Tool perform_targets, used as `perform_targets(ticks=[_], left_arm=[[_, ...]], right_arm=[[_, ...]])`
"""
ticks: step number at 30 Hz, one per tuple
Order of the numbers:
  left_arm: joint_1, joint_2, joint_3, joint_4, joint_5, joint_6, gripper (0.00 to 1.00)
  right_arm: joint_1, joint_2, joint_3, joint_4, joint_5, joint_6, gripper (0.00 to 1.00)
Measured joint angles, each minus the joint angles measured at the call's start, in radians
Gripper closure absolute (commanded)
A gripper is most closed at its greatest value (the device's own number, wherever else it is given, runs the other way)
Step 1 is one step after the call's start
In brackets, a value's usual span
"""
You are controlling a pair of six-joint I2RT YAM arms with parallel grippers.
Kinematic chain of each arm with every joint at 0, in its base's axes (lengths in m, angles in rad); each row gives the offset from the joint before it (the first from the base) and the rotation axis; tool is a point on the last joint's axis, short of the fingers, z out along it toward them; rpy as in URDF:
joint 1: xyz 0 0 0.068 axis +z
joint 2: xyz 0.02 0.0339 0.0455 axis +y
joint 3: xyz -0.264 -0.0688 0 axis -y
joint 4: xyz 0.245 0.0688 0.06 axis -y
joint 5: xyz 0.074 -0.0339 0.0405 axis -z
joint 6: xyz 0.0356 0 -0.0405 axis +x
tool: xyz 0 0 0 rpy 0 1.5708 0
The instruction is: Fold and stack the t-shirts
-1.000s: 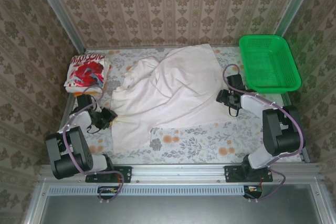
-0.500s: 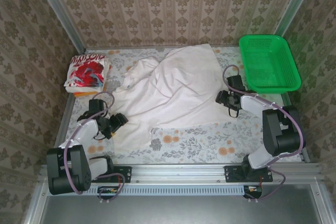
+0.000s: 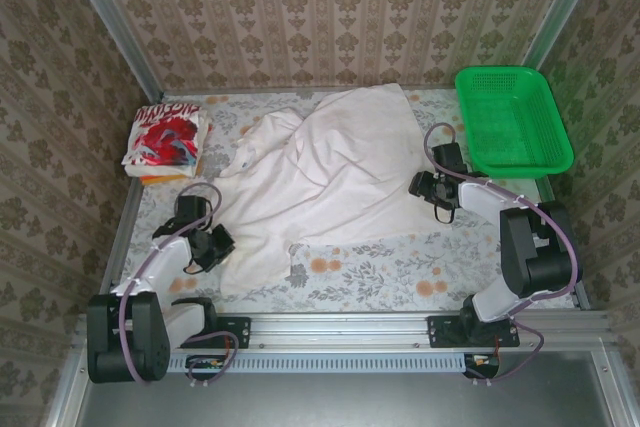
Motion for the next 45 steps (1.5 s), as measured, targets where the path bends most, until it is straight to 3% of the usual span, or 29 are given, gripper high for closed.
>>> perform_targets(ticks=[3,6,9,13,18,25,32,34,37,41,45], left_arm=[[0.014,0.019,0.056,-0.016,-0.008,0.003,0.98],[0.039,0.061,0.126,-0.016,-0.016,0.019,0.58],[0.043,0.066,0.14,-0.029,-0.034,0.024,0.35],[0.032,-0.019,0.096,-0.084,-0.063,0.016,0.26],[0.034,-0.101,0.018,-0.095,-0.069,0.012,0.28],[0.034,0.014,0.069,-0.074,-0.082,0.079,0.33],[0.033,0.122,0.132,-0.047,-0.103,0.15,0.46],[0.032,0.155,0.132,-0.037,-0.103,0.156,0.51],[0.027,0.192,0.132,-0.01,-0.1,0.158,0.68],[0.019,0.222,0.133,0.04,-0.087,0.159,1.0],[0.012,0.23,0.139,0.066,-0.077,0.163,1.0]], right_arm=[[0.0,0.0,0.0,0.003,-0.009,0.0,0.38],[0.0,0.0,0.0,0.004,-0.011,0.0,0.38],[0.0,0.0,-0.001,0.005,-0.011,0.0,0.38],[0.0,-0.009,-0.016,0.005,-0.011,0.0,0.38],[0.0,-0.01,-0.019,0.007,-0.019,0.0,0.38],[0.0,-0.01,-0.019,0.008,-0.037,0.003,0.38],[0.0,-0.01,-0.029,0.012,-0.037,0.006,0.38],[0.0,-0.01,-0.035,0.013,-0.037,0.008,0.38],[0.0,-0.01,-0.039,0.013,-0.037,0.008,0.38],[0.0,-0.01,-0.039,0.013,-0.037,0.008,0.38],[0.0,-0.046,-0.05,0.003,-0.016,0.008,0.38]])
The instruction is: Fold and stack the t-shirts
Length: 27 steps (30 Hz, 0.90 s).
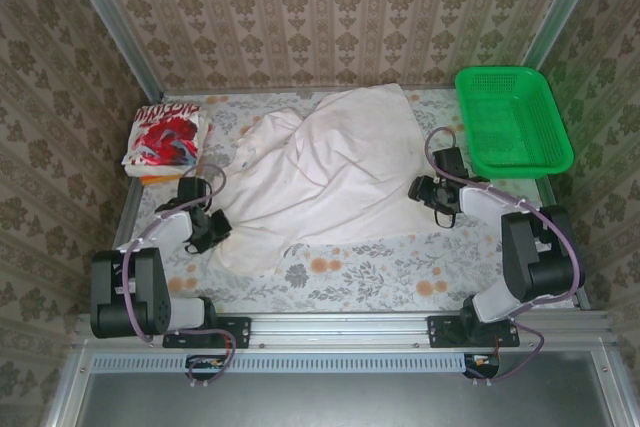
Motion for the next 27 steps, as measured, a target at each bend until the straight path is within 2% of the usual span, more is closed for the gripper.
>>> perform_targets(ticks=[4,8,12,20,27], left_arm=[[-0.015,-0.048,-0.014,-0.016,-0.014,-0.022,1.0],[-0.025,-0.204,-0.055,-0.064,-0.035,-0.081,1.0],[-0.025,-0.325,-0.098,-0.095,-0.047,-0.145,1.0],[-0.025,-0.341,-0.122,-0.126,-0.053,-0.197,1.0],[-0.025,-0.332,-0.122,-0.125,-0.055,-0.196,1.0]], right_arm=[[0.0,-0.089,-0.04,-0.024,0.085,0.002,0.39],[-0.015,-0.143,-0.064,-0.061,0.153,0.007,0.4],[-0.02,-0.142,-0.064,-0.105,0.169,0.022,0.44],[-0.012,-0.14,-0.119,-0.159,0.164,0.058,0.44],[-0.009,-0.074,-0.099,-0.17,0.159,0.068,0.46]])
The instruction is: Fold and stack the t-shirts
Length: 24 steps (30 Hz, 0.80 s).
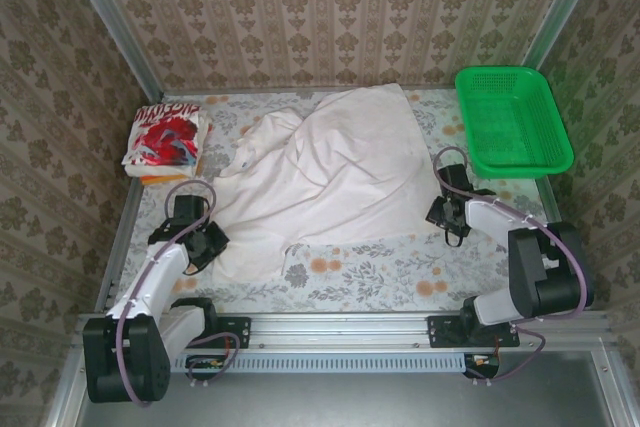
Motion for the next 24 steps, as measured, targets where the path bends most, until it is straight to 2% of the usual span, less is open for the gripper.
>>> perform_targets(ticks=[2,5,7,9,10,17,20,24], left_arm=[[0.0,0.009,0.0,0.0,0.0,0.0,1.0],[0.0,0.014,0.0,0.001,0.0,0.0,1.0],[0.0,0.015,0.0,0.003,0.0,0.0,1.0],[0.0,0.015,0.0,0.007,0.0,0.0,1.0],[0.0,0.015,0.0,0.008,0.0,0.0,1.0],[0.0,-0.008,0.0,0.033,-0.001,0.0,1.0],[0.003,-0.048,0.026,0.034,0.0,0.001,1.0],[0.031,-0.074,0.197,-0.002,0.002,0.037,1.0]], right_arm=[[0.002,0.016,0.013,-0.013,0.0,0.0,0.47],[0.002,0.031,0.03,-0.037,0.001,-0.002,0.59],[0.0,0.035,0.038,-0.056,0.01,-0.006,0.73],[-0.003,0.041,0.045,-0.066,0.01,-0.008,0.93],[-0.003,0.043,0.048,-0.065,0.007,-0.005,1.0],[0.003,0.01,0.038,-0.047,-0.038,0.0,1.0],[0.006,-0.1,0.034,-0.048,-0.051,-0.001,1.0],[0.006,-0.314,0.083,-0.06,-0.056,-0.025,1.0]])
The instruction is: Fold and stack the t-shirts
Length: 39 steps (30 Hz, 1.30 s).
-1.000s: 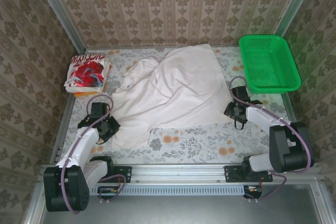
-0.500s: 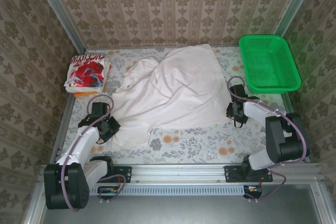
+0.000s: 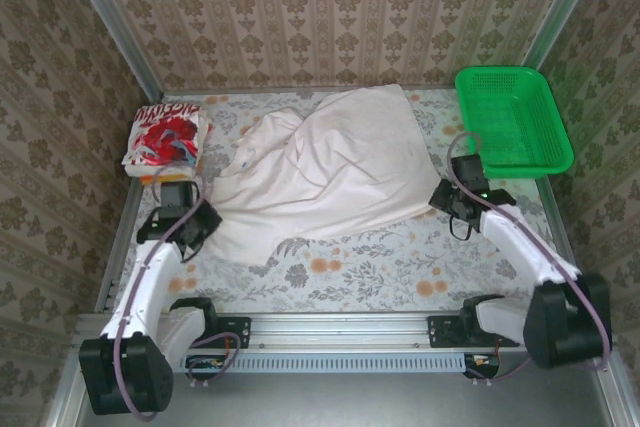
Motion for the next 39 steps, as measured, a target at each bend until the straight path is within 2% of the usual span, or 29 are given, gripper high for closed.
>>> perform_targets(ticks=[8,13,16,22,27,31,35,39], left_arm=[[0.073,-0.039,0.455,-0.076,0.002,0.137,1.0],[0.082,0.01,0.728,-0.12,0.014,0.211,1.0],[0.082,0.045,0.835,-0.124,0.028,0.241,1.0],[0.082,0.109,0.911,-0.117,0.055,0.265,1.0],[0.082,0.2,0.902,-0.069,0.078,0.265,1.0],[0.079,0.318,0.877,0.022,0.092,0.26,1.0],[0.058,0.523,0.901,0.125,0.103,0.247,1.0],[0.042,0.787,1.063,0.157,0.123,0.222,1.0]], right_arm=[[0.0,-0.252,0.301,-0.028,-0.028,-0.098,1.0],[0.0,-0.253,0.54,-0.063,-0.053,-0.161,1.0],[0.0,-0.237,0.631,-0.069,-0.062,-0.193,1.0],[0.0,-0.177,0.729,-0.072,-0.068,-0.261,1.0],[-0.005,-0.043,0.738,-0.034,-0.068,-0.307,1.0],[-0.031,0.142,0.739,0.052,-0.077,-0.317,1.0],[-0.063,0.385,0.782,0.131,-0.102,-0.308,1.0],[-0.085,0.636,0.955,0.15,-0.131,-0.282,1.0]])
